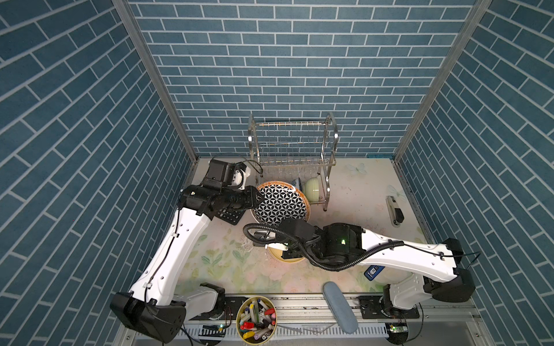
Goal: Unload the mixed dishes from the dish rack
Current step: 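Lower the patterned plate over the yellow plate while the left gripper approaches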
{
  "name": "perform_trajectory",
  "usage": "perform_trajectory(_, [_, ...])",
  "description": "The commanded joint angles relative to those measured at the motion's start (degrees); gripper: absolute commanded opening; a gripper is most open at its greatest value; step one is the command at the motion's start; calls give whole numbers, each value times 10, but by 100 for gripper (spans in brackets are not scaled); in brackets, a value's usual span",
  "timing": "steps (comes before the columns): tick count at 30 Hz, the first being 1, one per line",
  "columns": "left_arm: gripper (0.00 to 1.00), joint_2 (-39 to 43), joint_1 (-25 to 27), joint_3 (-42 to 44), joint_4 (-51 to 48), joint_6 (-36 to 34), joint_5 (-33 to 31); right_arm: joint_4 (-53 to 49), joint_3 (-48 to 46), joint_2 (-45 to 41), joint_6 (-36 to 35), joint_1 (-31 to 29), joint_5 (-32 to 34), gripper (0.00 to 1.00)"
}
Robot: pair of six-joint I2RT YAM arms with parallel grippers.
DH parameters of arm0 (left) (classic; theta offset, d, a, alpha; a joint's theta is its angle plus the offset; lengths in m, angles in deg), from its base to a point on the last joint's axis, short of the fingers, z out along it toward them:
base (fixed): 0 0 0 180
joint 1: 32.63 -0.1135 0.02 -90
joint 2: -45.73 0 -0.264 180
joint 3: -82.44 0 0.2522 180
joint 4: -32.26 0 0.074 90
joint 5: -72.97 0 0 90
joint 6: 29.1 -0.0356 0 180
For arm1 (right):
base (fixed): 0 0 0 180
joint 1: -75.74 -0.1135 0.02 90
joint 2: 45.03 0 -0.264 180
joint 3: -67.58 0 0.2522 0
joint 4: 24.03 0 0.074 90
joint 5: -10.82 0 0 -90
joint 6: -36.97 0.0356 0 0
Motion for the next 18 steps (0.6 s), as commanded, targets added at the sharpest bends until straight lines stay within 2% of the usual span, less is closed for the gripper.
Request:
perform_trajectory(1, [27, -11, 13, -11, 3, -7, -14, 64, 29, -8, -40, 0, 24, 0])
perform_trajectory(3, [19, -15, 16, -11, 5, -6, -16, 69, 22, -12, -39, 2, 21, 0])
perform_trajectory(8, [11, -17, 17, -5, 13, -2, -15, 81, 7, -22, -37, 4, 20, 0])
perform_trajectory(11, [1, -15, 16, 3, 31, 7, -5, 97, -8, -28, -35, 7, 26, 0])
perform_trajectory(12, [0, -15, 17, 8, 40, 11, 1, 103, -11, -30, -33, 8, 27, 3])
perform_trajectory(14, [0, -13, 19, 14, 57, 18, 11, 108, -18, -32, -24, 13, 19, 25])
perform_trajectory(15, [0, -12, 20, 17, 65, 21, 14, 109, -19, -35, -15, 18, 10, 31])
perform_trajectory(18, [0, -9, 24, 23, 85, 29, 16, 109, -26, -41, 5, 32, -18, 41])
